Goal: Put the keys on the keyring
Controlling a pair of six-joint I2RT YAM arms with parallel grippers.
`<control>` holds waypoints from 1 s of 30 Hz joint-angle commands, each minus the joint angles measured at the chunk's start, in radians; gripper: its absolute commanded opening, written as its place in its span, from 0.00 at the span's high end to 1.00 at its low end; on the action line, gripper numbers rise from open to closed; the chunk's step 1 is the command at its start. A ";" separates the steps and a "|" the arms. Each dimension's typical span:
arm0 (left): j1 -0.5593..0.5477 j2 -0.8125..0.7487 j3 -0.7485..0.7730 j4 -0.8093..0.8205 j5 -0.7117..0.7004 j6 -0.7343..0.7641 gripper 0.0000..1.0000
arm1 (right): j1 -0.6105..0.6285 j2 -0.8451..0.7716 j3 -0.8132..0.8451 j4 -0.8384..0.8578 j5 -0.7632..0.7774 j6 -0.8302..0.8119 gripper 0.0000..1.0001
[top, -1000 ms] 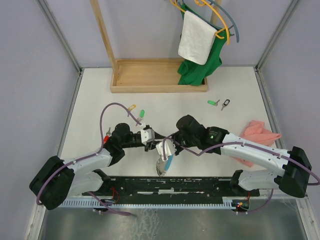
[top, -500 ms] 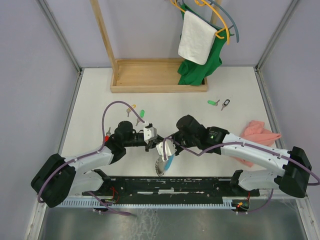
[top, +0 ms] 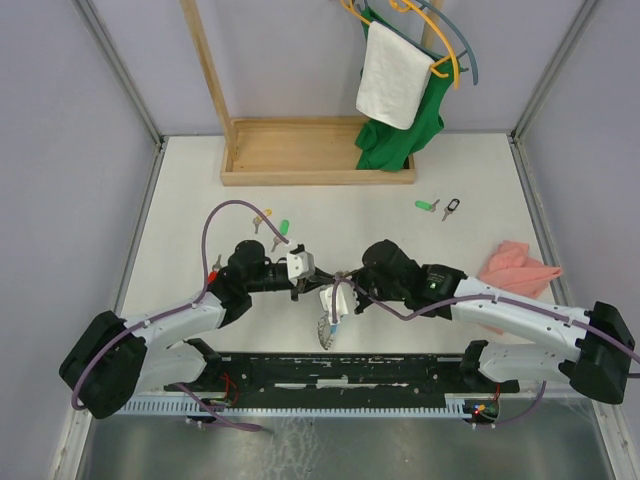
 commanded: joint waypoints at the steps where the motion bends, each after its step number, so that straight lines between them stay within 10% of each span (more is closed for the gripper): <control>1: 0.006 -0.043 -0.002 0.036 -0.039 -0.050 0.97 | -0.002 -0.041 -0.053 0.067 0.076 0.050 0.99; 14: 0.006 -0.021 -0.024 0.198 -0.103 -0.215 0.97 | -0.004 0.006 -0.116 0.289 -0.013 0.171 0.97; 30: 0.006 0.255 0.097 0.211 -0.472 -0.476 0.97 | -0.024 -0.123 -0.077 0.059 0.573 1.078 0.05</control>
